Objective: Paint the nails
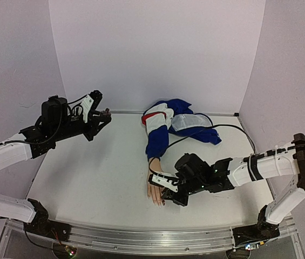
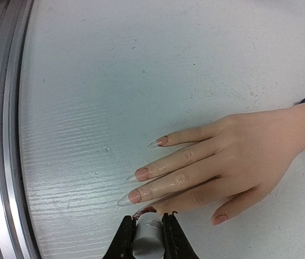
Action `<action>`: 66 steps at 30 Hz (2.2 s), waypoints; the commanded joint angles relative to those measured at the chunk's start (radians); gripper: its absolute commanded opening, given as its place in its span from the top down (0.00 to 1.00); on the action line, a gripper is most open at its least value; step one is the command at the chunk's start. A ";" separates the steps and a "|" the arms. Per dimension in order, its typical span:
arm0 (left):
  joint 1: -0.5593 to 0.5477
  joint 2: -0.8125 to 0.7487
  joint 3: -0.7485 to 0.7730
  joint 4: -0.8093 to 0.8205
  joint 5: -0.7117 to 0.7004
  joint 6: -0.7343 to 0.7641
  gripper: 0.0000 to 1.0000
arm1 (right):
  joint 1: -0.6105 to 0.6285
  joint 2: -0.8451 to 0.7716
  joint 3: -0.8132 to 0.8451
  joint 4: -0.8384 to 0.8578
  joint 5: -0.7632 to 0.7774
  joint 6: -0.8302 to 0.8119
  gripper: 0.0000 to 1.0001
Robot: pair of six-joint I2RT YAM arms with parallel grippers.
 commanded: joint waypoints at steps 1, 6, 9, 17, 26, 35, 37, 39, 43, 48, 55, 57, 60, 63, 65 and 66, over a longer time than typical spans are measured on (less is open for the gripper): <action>0.005 -0.019 0.028 0.067 0.016 -0.012 1.00 | 0.006 0.019 0.015 0.003 -0.002 0.006 1.00; 0.005 -0.019 0.028 0.066 0.016 -0.011 1.00 | 0.006 0.037 0.022 -0.008 -0.007 0.006 1.00; 0.005 -0.018 0.028 0.066 0.018 -0.011 1.00 | 0.006 0.035 0.022 -0.008 -0.002 0.006 1.00; 0.005 -0.018 0.027 0.067 0.018 -0.011 1.00 | 0.006 0.040 0.023 -0.019 0.001 0.009 1.00; 0.007 -0.013 0.029 0.067 0.019 -0.012 1.00 | 0.007 0.043 0.026 -0.040 -0.005 0.013 1.00; 0.007 -0.012 0.031 0.067 0.022 -0.015 1.00 | 0.006 0.046 0.032 -0.053 -0.012 0.015 1.00; 0.006 -0.013 0.031 0.066 0.022 -0.014 1.00 | 0.006 0.050 0.035 -0.058 -0.014 0.015 1.00; 0.006 -0.013 0.031 0.066 0.022 -0.014 1.00 | 0.006 0.051 0.035 -0.059 -0.018 0.015 1.00; 0.007 -0.014 0.031 0.067 0.022 -0.014 1.00 | 0.007 0.052 0.037 -0.063 -0.021 0.016 1.00; 0.007 -0.014 0.031 0.066 0.024 -0.015 1.00 | 0.012 0.050 0.037 -0.067 -0.022 0.018 1.00; 0.008 -0.017 0.029 0.066 0.024 -0.016 1.00 | 0.017 0.049 0.037 -0.074 -0.022 0.020 1.00; 0.008 -0.018 0.029 0.066 0.025 -0.016 1.00 | 0.018 0.049 0.037 -0.074 -0.022 0.021 1.00; 0.007 -0.020 0.029 0.065 0.025 -0.016 1.00 | 0.020 0.046 0.037 -0.078 -0.017 0.025 1.00; 0.007 -0.020 0.029 0.067 0.027 -0.017 1.00 | 0.022 0.045 0.037 -0.082 -0.014 0.029 1.00; 0.007 -0.019 0.029 0.067 0.028 -0.017 1.00 | 0.023 0.044 0.037 -0.083 -0.015 0.029 1.00; 0.008 -0.019 0.029 0.067 0.028 -0.016 1.00 | 0.023 0.043 0.037 -0.083 -0.015 0.029 1.00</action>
